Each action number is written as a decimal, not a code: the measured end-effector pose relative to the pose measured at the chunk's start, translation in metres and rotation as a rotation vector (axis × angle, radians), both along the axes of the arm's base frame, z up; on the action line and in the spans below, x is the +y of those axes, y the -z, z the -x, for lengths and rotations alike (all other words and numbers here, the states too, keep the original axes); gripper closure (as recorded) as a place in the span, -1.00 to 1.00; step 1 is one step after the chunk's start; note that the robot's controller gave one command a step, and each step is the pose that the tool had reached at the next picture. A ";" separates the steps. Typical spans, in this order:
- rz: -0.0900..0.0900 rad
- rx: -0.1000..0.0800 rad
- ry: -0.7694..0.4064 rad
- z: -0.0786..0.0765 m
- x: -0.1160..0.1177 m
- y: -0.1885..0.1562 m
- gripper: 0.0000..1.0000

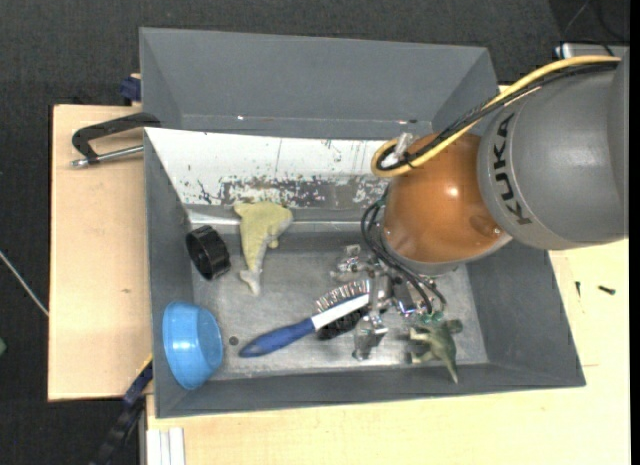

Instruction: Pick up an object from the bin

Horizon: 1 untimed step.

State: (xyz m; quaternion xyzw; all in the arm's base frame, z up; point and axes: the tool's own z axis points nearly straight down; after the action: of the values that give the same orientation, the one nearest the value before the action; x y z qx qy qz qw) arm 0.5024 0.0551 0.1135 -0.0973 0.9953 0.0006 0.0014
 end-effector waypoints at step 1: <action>0.000 -0.003 -0.157 -0.011 -0.004 0.041 -1.00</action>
Offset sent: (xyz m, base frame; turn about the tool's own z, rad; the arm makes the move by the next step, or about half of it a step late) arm 0.0092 -0.0061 -0.0435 -0.1567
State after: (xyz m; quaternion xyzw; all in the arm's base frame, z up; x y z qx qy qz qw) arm 0.5137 0.0506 0.0725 -0.1751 0.9846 0.0008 0.0028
